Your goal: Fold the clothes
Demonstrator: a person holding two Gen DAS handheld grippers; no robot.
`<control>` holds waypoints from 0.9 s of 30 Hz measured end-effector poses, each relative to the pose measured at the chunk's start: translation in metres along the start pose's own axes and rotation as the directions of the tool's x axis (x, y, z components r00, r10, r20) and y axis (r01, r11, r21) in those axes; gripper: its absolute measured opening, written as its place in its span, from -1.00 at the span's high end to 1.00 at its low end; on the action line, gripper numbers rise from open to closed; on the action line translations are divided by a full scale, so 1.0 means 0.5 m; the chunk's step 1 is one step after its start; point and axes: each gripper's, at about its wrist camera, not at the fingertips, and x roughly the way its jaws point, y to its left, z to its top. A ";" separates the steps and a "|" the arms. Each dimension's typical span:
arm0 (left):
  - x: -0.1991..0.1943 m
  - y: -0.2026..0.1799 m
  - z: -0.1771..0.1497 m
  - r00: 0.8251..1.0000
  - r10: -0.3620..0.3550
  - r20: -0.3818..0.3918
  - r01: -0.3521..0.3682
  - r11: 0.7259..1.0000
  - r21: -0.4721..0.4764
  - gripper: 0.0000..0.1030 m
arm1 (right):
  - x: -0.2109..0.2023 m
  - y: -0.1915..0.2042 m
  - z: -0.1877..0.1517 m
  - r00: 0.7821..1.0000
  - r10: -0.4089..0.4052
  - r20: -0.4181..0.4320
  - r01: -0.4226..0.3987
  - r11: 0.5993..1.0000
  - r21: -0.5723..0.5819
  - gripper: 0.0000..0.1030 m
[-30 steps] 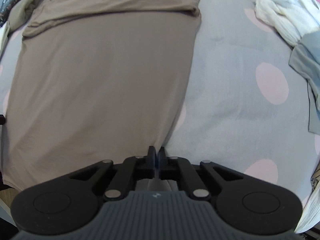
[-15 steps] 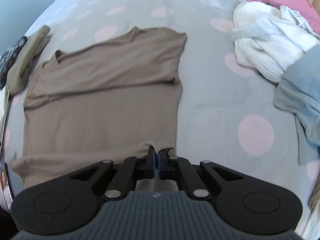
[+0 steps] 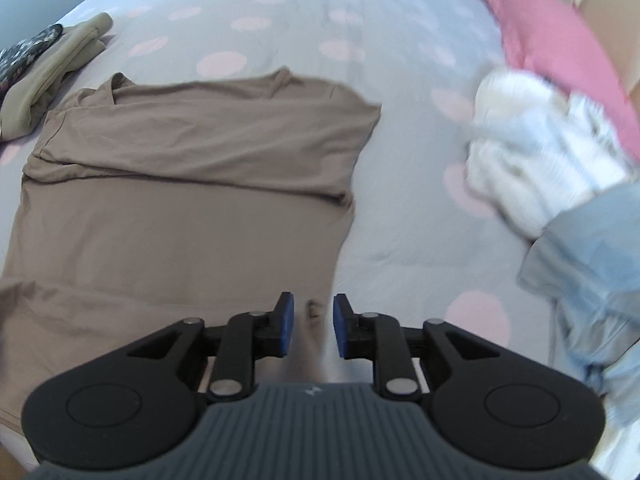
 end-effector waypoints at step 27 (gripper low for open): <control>0.035 -0.286 -0.325 0.999 0.034 -0.010 -0.014 0.637 0.771 0.15 | -0.003 0.159 -0.271 0.995 -0.102 0.015 0.065 0.507 -0.860 0.42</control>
